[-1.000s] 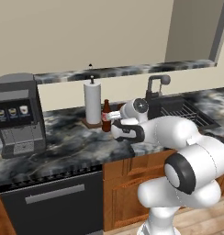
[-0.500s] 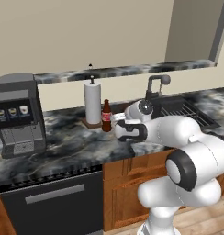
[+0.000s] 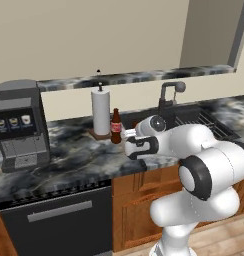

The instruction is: Place the large bottle from the dining counter next to the other large bottle outside the sink, and place the small bottle from the dining counter next to the other small bottle inside the sink.

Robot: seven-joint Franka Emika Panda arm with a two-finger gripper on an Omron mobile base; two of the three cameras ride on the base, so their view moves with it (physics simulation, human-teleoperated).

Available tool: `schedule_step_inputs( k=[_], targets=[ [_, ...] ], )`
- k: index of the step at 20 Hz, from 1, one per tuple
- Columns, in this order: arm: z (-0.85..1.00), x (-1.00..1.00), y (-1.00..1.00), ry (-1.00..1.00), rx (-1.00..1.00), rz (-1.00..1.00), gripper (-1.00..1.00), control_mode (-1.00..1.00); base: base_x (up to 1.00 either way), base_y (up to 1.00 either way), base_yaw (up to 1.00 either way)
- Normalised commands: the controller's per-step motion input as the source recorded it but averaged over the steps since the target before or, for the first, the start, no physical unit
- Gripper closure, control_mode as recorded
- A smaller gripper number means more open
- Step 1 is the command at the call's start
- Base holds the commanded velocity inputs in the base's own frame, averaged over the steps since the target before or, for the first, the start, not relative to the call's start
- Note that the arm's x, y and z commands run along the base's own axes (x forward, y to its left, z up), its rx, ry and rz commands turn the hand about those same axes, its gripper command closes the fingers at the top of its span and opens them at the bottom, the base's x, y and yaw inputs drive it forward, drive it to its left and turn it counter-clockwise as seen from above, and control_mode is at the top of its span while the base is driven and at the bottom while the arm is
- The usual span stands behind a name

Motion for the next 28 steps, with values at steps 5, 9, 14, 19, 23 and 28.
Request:
schedule_step_inputs(
  k=[5,9,14,19,23,28],
  targets=[
    [-0.24,0.00,0.00,0.00,0.00,0.00,1.00,-1.00,0.00,0.00,0.00],
    [-0.18,0.00,-0.04,-0.02,0.00,0.01,1.00,-1.00,0.00,0.00,0.00],
    [-0.24,0.00,-0.03,-0.01,0.00,0.01,1.00,-1.00,0.00,0.00,0.00],
    [-0.31,0.02,0.00,0.00,0.00,0.02,-1.00,-1.00,0.00,0.00,0.00],
    [-0.10,0.00,-0.08,-0.04,0.00,0.02,-1.00,-1.00,0.00,0.00,0.00],
    [0.00,0.00,-0.21,-0.05,0.00,0.04,-1.00,-1.00,0.00,0.00,0.00]
  ],
)
